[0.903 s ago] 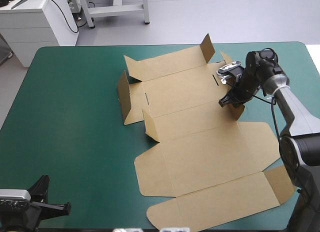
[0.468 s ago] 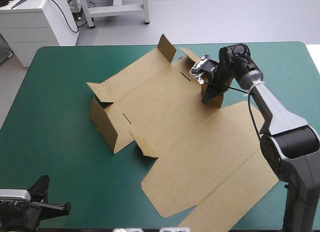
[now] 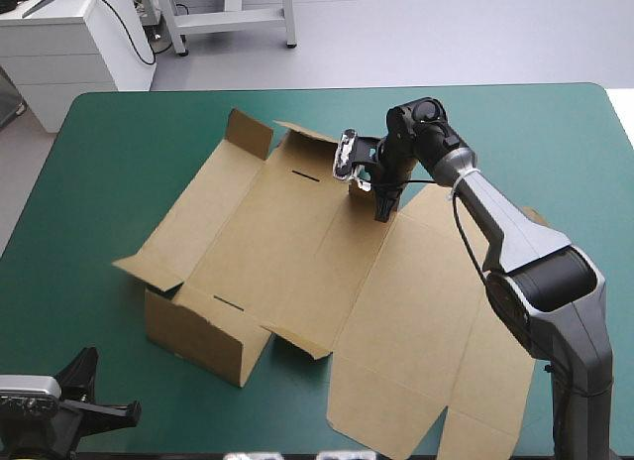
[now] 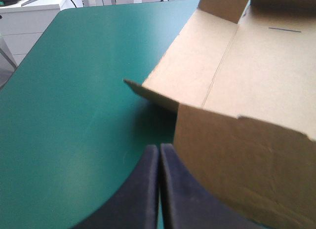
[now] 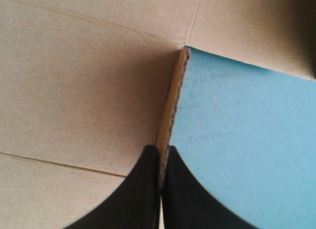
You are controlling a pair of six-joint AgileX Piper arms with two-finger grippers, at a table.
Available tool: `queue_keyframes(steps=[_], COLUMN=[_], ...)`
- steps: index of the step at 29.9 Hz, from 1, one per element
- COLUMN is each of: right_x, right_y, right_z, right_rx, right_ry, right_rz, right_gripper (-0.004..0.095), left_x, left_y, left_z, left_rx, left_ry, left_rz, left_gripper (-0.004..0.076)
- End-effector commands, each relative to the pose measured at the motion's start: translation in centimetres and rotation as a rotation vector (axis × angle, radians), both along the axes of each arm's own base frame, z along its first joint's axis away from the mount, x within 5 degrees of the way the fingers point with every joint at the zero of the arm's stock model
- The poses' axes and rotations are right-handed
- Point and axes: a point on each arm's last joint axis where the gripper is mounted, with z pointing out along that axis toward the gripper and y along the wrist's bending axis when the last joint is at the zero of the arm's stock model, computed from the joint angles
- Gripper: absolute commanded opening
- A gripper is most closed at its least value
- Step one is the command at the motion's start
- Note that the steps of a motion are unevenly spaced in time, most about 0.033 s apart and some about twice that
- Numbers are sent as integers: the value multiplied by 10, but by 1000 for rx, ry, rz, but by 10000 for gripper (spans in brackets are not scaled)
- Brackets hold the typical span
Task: Fold the box
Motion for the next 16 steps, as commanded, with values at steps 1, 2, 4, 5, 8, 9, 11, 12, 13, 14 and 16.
queue_keyframes(steps=[1,2,4,5,8,9,11,12,13,14,16], right_x=[-9,-9,-11,-11,-11,-11,-12,-11,-11,-10,-9], right_y=[7,10,13,13,14,15,16,17,18,18,19], right_z=[41,42,43,43,43,44,43,42,43,43,44], right_rx=[101,119,137,135,136,141,157,166,175,187,219], right_ry=[-137,-146,-153,-158,-163,-161,-156,-155,-160,-163,-169], right_rz=[146,169,212,233,258,258,258,257,255,242,201], right_gripper=[-21,-21,-21,-21,-22,-21,-21,-21,-21,-21,-21], left_x=[-3,-3,-3,-3,-3,-3,-3,-3,-3,-3,-3], left_y=[0,0,0,0,0,0,0,0,0,0,0], left_z=[16,16,16,16,16,16,16,16,16,16,16], left_rx=[-11,-11,-11,-11,-11,-11,-11,-11,-11,-11,-11], left_ry=[-114,-114,-114,-114,-114,-114,-114,-114,-114,-114,-114], left_rz=[-6,-6,-6,-6,-6,-6,-6,-6,-6,-6,-6], left_gripper=[-8,-8,-8,-8,-8,-8,-8,-8,-8,-8,-8])
